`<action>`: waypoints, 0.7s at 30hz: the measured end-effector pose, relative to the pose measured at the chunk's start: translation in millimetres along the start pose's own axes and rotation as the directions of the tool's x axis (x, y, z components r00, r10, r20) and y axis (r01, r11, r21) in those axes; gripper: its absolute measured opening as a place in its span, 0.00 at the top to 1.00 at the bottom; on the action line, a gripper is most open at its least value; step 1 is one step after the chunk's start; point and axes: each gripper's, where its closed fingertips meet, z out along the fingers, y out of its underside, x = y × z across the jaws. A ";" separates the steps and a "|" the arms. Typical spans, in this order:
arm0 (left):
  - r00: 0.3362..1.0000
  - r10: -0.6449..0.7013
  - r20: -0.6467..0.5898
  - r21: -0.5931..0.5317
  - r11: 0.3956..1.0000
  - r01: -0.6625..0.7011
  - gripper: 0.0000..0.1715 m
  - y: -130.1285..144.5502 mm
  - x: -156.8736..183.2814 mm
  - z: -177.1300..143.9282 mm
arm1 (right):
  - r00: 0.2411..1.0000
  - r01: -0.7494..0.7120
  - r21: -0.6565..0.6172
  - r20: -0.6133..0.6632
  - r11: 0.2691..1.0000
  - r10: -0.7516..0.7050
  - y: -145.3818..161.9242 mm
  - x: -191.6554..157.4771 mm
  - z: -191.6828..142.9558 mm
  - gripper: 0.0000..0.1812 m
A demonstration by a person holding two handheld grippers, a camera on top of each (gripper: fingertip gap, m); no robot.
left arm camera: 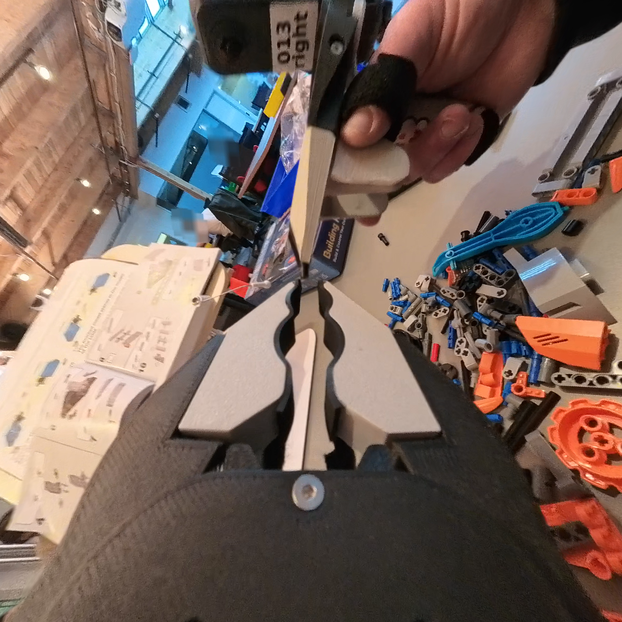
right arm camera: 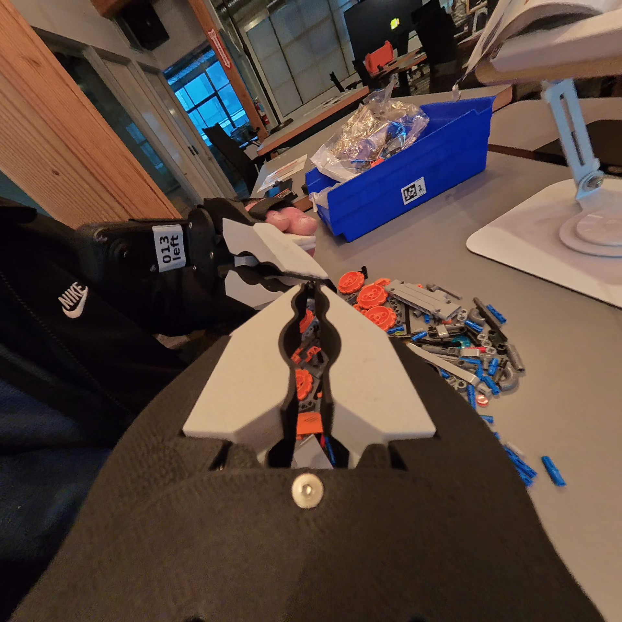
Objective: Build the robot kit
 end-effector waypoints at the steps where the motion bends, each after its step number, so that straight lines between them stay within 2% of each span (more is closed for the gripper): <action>1: 1.000 -0.029 -0.011 -0.001 1.000 0.028 0.94 1.4 -0.5 0.6 | 1.000 0.016 0.003 -0.011 1.000 -0.016 -2.3 -0.9 -4.0 0.99; 4: 0.995 -0.087 -0.057 -0.020 0.996 0.086 0.88 2.2 0.9 2.9 | 0.992 0.082 0.015 -0.097 0.996 -0.081 -10.7 0.9 -31.8 0.99; 7: 0.974 -0.150 -0.169 -0.060 0.988 0.142 0.85 -6.2 13.7 12.7 | 0.950 0.158 0.013 -0.275 0.987 -0.149 -12.2 13.5 -84.5 0.99; 10: 0.919 -0.234 -0.319 -0.069 0.972 0.224 0.82 -36.3 34.1 29.1 | 0.907 0.161 0.070 -0.403 0.984 -0.120 -6.8 21.3 -144.1 1.00; 13: 0.831 -0.292 -0.473 -0.103 0.955 0.277 0.78 -66.1 64.5 53.2 | 0.842 0.156 0.078 -0.531 0.985 -0.091 11.6 34.7 -193.0 0.99; 15: 0.790 -0.274 -0.548 -0.137 0.962 0.238 0.79 -76.7 89.5 74.1 | 0.840 0.153 0.145 -0.540 0.977 -0.051 14.0 33.8 -212.6 0.99; 17: 0.763 -0.255 -0.594 -0.171 0.967 0.190 0.79 -81.6 112.1 98.0 | 0.820 0.157 0.159 -0.571 0.975 -0.039 17.7 37.8 -227.2 0.99; 19: 0.720 -0.264 -0.642 -0.207 0.964 0.169 0.79 -86.5 134.9 117.8 | 0.817 0.161 0.192 -0.576 0.968 -0.022 16.3 38.4 -235.7 0.99; 21: 0.707 -0.253 -0.660 -0.217 0.966 0.143 0.79 -89.4 150.3 135.7 | 0.813 0.160 0.195 -0.582 0.968 -0.017 17.9 40.7 -238.0 0.99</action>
